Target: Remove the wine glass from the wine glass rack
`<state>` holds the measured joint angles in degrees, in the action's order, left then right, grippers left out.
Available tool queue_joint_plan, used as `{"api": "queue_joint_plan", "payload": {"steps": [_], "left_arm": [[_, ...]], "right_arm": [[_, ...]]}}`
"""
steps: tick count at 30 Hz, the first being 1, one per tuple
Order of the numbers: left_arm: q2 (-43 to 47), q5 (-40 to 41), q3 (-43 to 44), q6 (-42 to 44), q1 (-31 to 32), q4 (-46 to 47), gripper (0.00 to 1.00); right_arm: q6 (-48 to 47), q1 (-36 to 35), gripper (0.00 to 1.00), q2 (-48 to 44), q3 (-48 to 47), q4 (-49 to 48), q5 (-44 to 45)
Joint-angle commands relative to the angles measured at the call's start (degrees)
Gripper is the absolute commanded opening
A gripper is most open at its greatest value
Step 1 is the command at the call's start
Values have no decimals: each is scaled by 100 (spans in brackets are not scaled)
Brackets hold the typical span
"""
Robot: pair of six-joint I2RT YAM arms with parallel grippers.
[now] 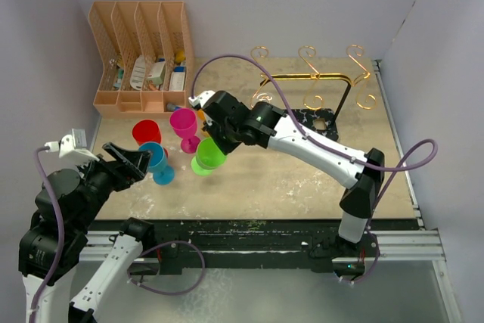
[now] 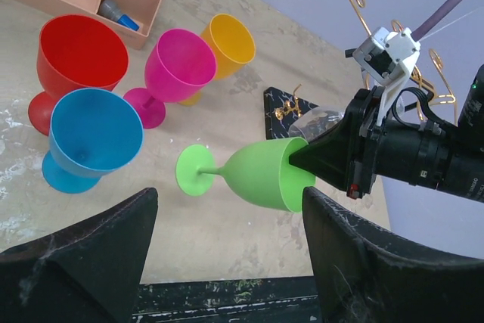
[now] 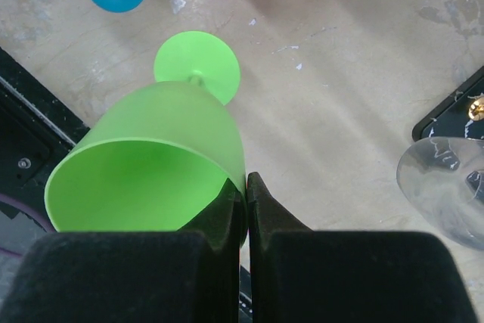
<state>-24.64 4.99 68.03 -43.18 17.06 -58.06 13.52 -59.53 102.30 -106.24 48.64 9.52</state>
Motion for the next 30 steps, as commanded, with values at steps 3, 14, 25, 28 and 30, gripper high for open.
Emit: {"api": "queue_joint_plan", "payload": {"steps": [3,14,25,28,30], "left_arm": [[-110,68,90,192,16,172,80],[-5,-9,-4,26,11,173,79],[29,-113,-112,-37,21,216,79],[43,-100,-121,-37,20,196,79],[58,-88,-122,-33,17,174,79]], "right_arm": [[-168,54,0,186,-540,-16,4],[-376,60,0,1128,-1383,47,-439],[-496,55,0,1913,-2056,199,-624],[-499,55,0,2032,-2181,241,-594],[-496,51,5,2063,-2208,223,-543]]}}
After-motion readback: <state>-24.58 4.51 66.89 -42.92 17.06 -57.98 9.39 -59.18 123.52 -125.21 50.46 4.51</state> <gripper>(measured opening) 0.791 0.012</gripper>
